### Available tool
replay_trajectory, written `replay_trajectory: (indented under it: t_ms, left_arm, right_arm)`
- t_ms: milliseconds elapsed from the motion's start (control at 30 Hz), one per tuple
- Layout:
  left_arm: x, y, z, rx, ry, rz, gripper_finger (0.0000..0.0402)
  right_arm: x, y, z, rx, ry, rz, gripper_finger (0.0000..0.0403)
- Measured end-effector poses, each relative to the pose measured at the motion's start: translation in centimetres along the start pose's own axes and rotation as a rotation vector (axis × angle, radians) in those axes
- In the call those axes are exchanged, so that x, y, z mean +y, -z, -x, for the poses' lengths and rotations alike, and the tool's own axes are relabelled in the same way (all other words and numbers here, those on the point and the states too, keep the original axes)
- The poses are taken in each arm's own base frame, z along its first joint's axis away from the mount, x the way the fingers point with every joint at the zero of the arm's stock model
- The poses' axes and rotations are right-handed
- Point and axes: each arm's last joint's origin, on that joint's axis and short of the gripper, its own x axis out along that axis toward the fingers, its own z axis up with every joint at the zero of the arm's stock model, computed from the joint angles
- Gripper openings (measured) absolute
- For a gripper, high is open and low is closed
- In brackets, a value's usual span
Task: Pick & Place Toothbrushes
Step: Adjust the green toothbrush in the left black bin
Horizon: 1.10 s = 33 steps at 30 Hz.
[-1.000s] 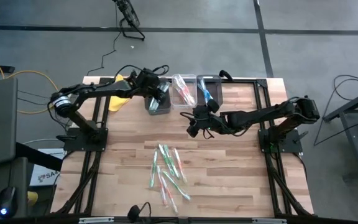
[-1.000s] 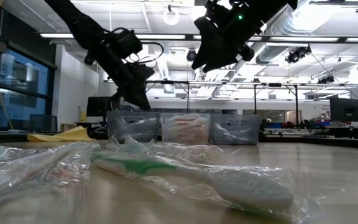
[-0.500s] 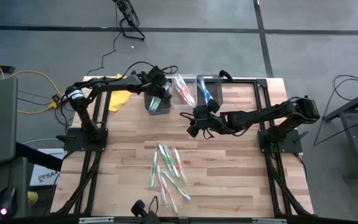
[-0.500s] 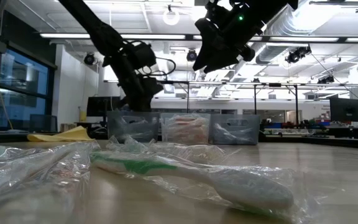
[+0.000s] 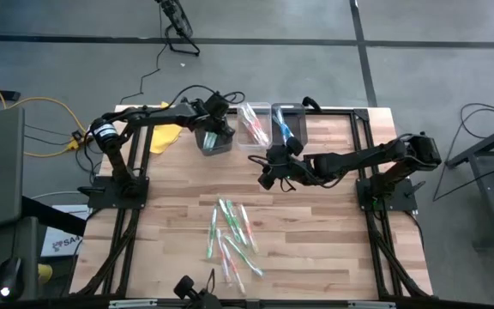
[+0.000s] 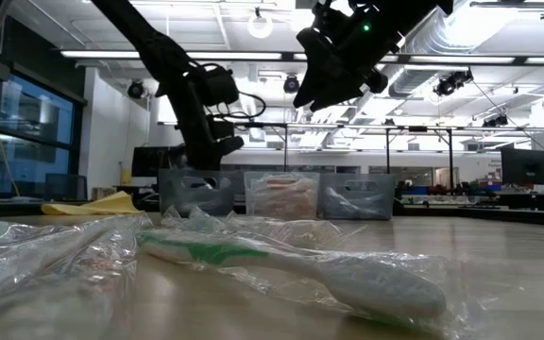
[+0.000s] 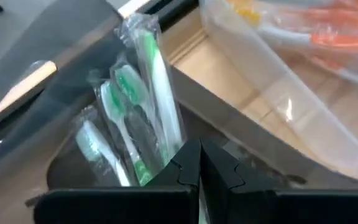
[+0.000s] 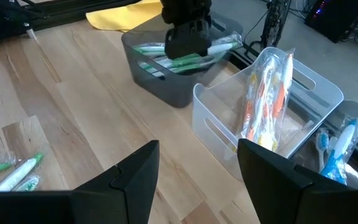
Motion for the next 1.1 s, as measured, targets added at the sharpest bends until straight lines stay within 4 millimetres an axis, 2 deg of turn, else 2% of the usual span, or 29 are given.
replay_trajectory:
  t_ms: [267, 367, 467, 700, 800, 900, 1100]
  left_arm:
    - [0.0, -0.7, 0.6, 0.012, -0.021, -0.013, 0.0001]
    - [-0.2, -0.7, 1.2, 0.049, 0.087, -0.06, 0.0001]
    - [-0.6, -0.6, 2.6, 0.057, 0.14, -0.094, 0.0001]
    - [-1.4, -0.4, 5.7, -0.011, 0.088, -0.137, 0.0001]
    - [-1.0, -0.3, 5.4, 0.007, 0.067, -0.135, 0.0002]
    - [-0.9, -0.2, 4.2, 0.031, 0.053, -0.137, 0.0019]
    - [-0.1, -0.4, 1.8, 0.032, -0.012, -0.105, 0.0113]
  right_arm:
    - [0.0, 0.1, 0.0, 0.006, 0.003, 0.004, 0.0211]
    - [-0.1, 0.3, 0.0, 0.024, 0.01, 0.017, 0.0211]
    - [-0.2, 0.5, 0.0, 0.044, 0.019, 0.013, 0.0211]
    - [-0.3, 0.6, 0.0, 0.053, 0.02, 0.007, 0.0211]
    - [-0.3, 0.6, 0.0, 0.053, 0.02, 0.007, 0.0211]
    - [-0.3, 0.6, 0.0, 0.053, 0.02, 0.007, 0.0211]
    - [-0.3, 0.6, 0.0, 0.053, 0.02, 0.006, 0.0211]
